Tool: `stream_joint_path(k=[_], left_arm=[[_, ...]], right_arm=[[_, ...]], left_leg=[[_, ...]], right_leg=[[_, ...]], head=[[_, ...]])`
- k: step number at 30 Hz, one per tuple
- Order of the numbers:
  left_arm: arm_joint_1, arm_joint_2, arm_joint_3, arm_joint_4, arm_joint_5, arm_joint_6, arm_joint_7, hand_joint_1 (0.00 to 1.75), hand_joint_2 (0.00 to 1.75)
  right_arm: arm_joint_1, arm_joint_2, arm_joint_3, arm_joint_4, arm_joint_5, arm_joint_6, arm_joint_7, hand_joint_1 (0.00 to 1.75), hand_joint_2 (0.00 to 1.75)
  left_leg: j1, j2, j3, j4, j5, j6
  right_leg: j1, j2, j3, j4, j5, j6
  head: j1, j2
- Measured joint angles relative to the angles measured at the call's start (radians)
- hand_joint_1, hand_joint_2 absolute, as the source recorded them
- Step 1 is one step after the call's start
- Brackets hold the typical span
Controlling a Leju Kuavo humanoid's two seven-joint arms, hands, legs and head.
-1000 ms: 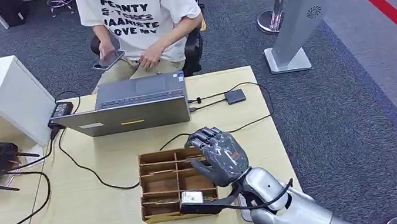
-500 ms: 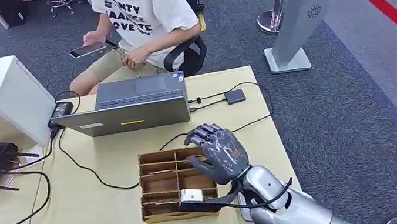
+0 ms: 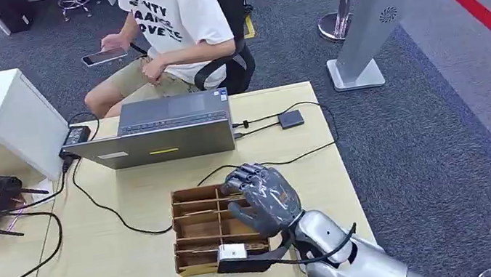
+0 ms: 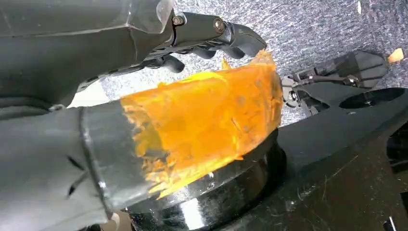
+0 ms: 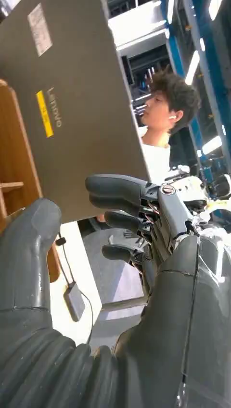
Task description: Pass the card to the sensor for recognition and then transmit it.
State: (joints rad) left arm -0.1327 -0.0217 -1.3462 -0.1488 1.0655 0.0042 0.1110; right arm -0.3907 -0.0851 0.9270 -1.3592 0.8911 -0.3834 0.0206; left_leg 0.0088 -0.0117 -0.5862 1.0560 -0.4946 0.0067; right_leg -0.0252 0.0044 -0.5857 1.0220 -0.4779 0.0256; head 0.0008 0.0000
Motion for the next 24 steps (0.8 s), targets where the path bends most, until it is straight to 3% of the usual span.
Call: stream_joint_path(k=[5, 24], left_arm=[[-0.003, 0.000, 0.000, 0.000, -0.007, -0.003, 0.003, 0.00, 0.00], [-0.010, 0.000, -0.008, 0.000, -0.009, -0.011, 0.004, 0.00, 0.00]], right_arm=[[-0.002, 0.014, 0.011, 0.041, -0.003, 0.009, 0.003, 0.87, 1.75], [-0.027, 0.037, 0.011, 0.130, -0.003, 0.007, 0.032, 0.94, 1.75]], left_leg=[[0.000, 0.000, 0.000, 0.000, 0.000, 0.000], [0.000, 0.000, 0.000, 0.000, 0.000, 0.000]], right_leg=[[0.000, 0.000, 0.000, 0.000, 0.000, 0.000], [0.000, 0.000, 0.000, 0.000, 0.000, 0.000]], head=[[0.000, 0.000], [0.000, 0.000]])
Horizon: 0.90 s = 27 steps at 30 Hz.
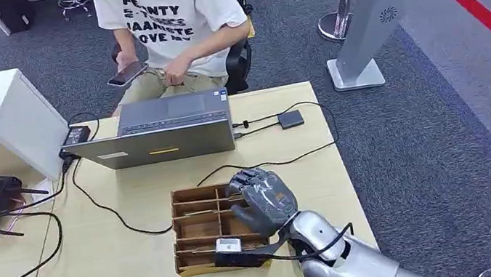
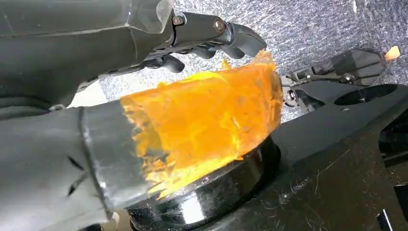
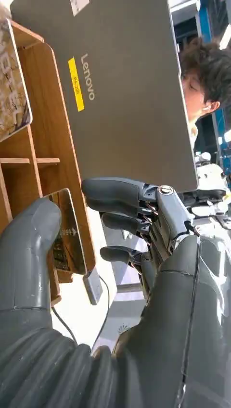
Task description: Pass the card to the sensor for recognition and then transmit it.
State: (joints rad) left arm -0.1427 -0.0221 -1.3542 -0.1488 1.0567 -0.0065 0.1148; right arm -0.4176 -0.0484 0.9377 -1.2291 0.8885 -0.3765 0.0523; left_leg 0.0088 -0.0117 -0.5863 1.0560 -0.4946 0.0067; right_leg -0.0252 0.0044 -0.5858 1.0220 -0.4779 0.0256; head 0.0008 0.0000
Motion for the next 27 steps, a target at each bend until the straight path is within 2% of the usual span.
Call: stream_joint_path(k=[27], left_arm=[[0.000, 0.000, -0.002, 0.000, 0.010, 0.000, 0.000, 0.00, 0.00]], right_arm=[[-0.007, 0.002, -0.029, 0.058, 0.037, 0.018, 0.008, 0.99, 1.75]], left_leg=[[0.000, 0.000, 0.001, 0.000, 0.000, 0.000]], right_leg=[[0.000, 0.000, 0.000, 0.000, 0.000, 0.000]], head=[[0.000, 0.000]])
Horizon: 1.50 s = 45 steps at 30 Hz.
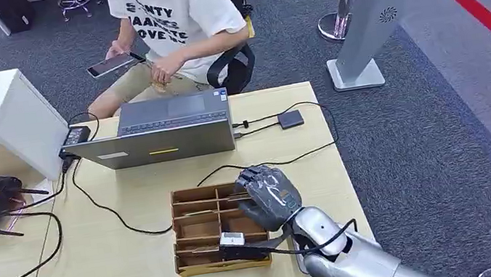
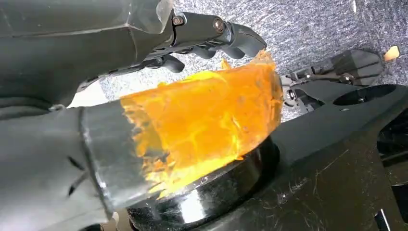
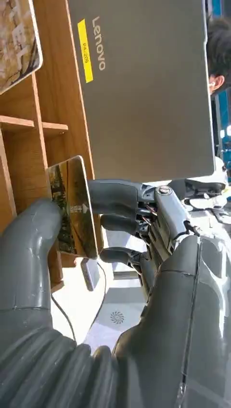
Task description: Pass the card to the sensor for recognition and then transmit it.
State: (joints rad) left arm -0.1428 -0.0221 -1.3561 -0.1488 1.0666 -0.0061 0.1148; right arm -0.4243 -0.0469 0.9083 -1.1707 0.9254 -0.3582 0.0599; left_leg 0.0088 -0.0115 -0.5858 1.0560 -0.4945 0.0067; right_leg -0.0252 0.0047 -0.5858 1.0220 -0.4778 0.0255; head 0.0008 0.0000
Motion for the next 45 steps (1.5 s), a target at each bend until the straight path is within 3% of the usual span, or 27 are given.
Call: stream_joint_path(k=[2, 3, 18, 19, 35, 45], left_arm=[[0.000, 0.000, 0.000, 0.000, 0.000, 0.001, 0.000, 0.00, 0.00], [0.000, 0.000, 0.000, 0.000, 0.000, 0.002, 0.000, 0.00, 0.00], [0.000, 0.000, 0.000, 0.000, 0.001, 0.003, 0.000, 0.00, 0.00], [0.000, 0.000, 0.000, 0.000, 0.001, 0.003, 0.000, 0.00, 0.00], [0.000, 0.000, 0.000, 0.000, 0.009, 0.008, -0.004, 0.00, 0.00], [0.004, 0.000, 0.000, 0.000, 0.026, 0.012, -0.014, 0.00, 0.00]], right_arm=[[0.000, -0.001, -0.001, 0.002, 0.004, 0.000, 0.000, 1.17, 1.75], [0.000, -0.002, -0.002, 0.003, 0.004, 0.000, 0.000, 1.47, 1.75], [-0.005, -0.002, -0.003, 0.005, 0.004, 0.001, 0.000, 1.47, 1.75], [-0.005, -0.002, -0.003, 0.005, 0.004, 0.001, 0.000, 1.75, 1.75], [-0.005, -0.002, -0.008, 0.003, -0.010, 0.013, -0.009, 1.75, 1.75], [0.026, -0.009, -0.025, -0.102, -0.037, 0.012, -0.031, 1.75, 1.75]], left_leg=[[0.000, 0.000, 0.000, 0.000, 0.000, 0.000], [0.000, 0.000, 0.000, 0.000, 0.000, 0.000], [0.000, 0.000, 0.000, 0.000, 0.000, 0.000], [0.000, 0.000, 0.000, 0.000, 0.000, 0.000], [0.000, 0.000, 0.000, 0.000, 0.000, 0.000], [0.000, 0.000, 0.000, 0.000, 0.000, 0.000]], right_leg=[[0.000, 0.000, 0.000, 0.000, 0.000, 0.000], [0.000, 0.000, 0.000, 0.000, 0.000, 0.000], [0.000, 0.000, 0.000, 0.000, 0.000, 0.000], [0.000, 0.000, 0.000, 0.000, 0.000, 0.000], [0.000, 0.000, 0.000, 0.000, 0.000, 0.000], [0.000, 0.000, 0.000, 0.000, 0.000, 0.000]], head=[[0.000, 0.000], [0.000, 0.000], [0.000, 0.000], [0.000, 0.000], [0.000, 0.000], [0.000, 0.000]])
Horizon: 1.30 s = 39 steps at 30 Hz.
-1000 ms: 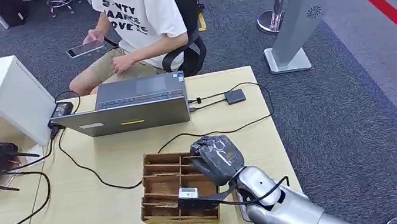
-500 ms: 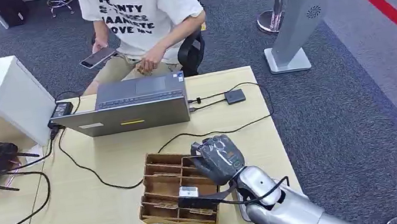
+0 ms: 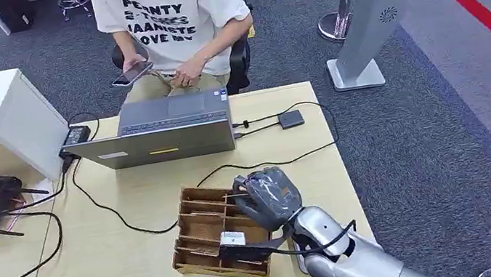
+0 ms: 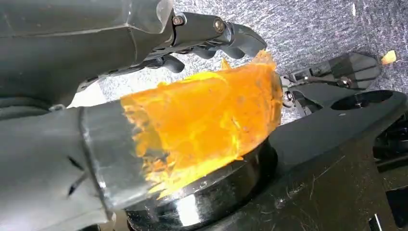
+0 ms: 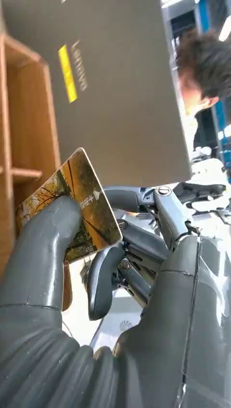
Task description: Pass the card to the sensor for recognition and then transmit it.
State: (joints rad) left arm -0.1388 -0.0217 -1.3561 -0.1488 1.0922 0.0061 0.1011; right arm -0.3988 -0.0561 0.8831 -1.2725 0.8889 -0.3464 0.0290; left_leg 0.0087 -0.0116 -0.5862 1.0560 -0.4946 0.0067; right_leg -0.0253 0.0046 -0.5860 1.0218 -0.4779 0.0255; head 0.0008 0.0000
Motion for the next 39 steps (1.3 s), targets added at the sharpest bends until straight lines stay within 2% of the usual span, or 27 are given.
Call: stream_joint_path(k=[5, 17, 21, 25, 33, 39], left_arm=[[0.002, 0.000, 0.000, 0.000, 0.004, 0.003, -0.008, 0.00, 0.00], [0.009, 0.000, 0.000, 0.000, 0.016, 0.006, -0.016, 0.00, 0.00], [0.011, 0.000, 0.000, 0.000, 0.019, 0.008, -0.023, 0.00, 0.00], [0.012, 0.000, 0.000, 0.000, 0.019, 0.008, -0.025, 0.00, 0.00], [0.010, 0.000, -0.005, 0.000, 0.005, 0.006, -0.020, 0.00, 0.00], [-0.001, 0.000, -0.026, 0.000, -0.021, -0.003, -0.007, 0.00, 0.00]], right_arm=[[0.005, -0.008, 0.000, -0.058, 0.003, -0.008, -0.011, 1.75, 1.75], [0.018, -0.033, 0.003, -0.168, 0.038, -0.083, -0.032, 1.75, 1.75], [0.035, -0.038, 0.000, -0.208, 0.055, -0.157, -0.062, 1.75, 1.75], [0.046, -0.039, -0.001, -0.251, 0.068, -0.195, -0.077, 1.75, 1.75], [0.037, -0.040, -0.013, -0.276, 0.098, -0.219, -0.081, 1.75, 1.75], [-0.023, -0.029, -0.030, -0.264, 0.137, -0.211, -0.061, 1.75, 1.75]], left_leg=[[0.000, 0.000, 0.000, 0.000, 0.000, 0.000], [0.000, 0.000, 0.000, 0.000, 0.000, 0.000], [0.000, 0.000, 0.000, 0.000, 0.000, 0.000], [0.000, 0.000, 0.000, 0.000, 0.000, 0.000], [0.000, 0.000, 0.000, 0.000, 0.000, 0.000], [0.000, 0.000, 0.000, 0.000, 0.000, 0.000]], right_leg=[[0.000, 0.000, 0.000, 0.000, 0.000, 0.000], [0.000, 0.000, 0.000, 0.000, 0.000, 0.000], [0.000, 0.000, 0.000, 0.000, 0.000, 0.000], [0.000, 0.000, 0.000, 0.000, 0.000, 0.000], [0.000, 0.000, 0.000, 0.000, 0.000, 0.000], [0.000, 0.000, 0.000, 0.000, 0.000, 0.000]], head=[[0.000, 0.000], [0.000, 0.000], [0.000, 0.000], [0.000, 0.000], [0.000, 0.000], [0.000, 0.000]])
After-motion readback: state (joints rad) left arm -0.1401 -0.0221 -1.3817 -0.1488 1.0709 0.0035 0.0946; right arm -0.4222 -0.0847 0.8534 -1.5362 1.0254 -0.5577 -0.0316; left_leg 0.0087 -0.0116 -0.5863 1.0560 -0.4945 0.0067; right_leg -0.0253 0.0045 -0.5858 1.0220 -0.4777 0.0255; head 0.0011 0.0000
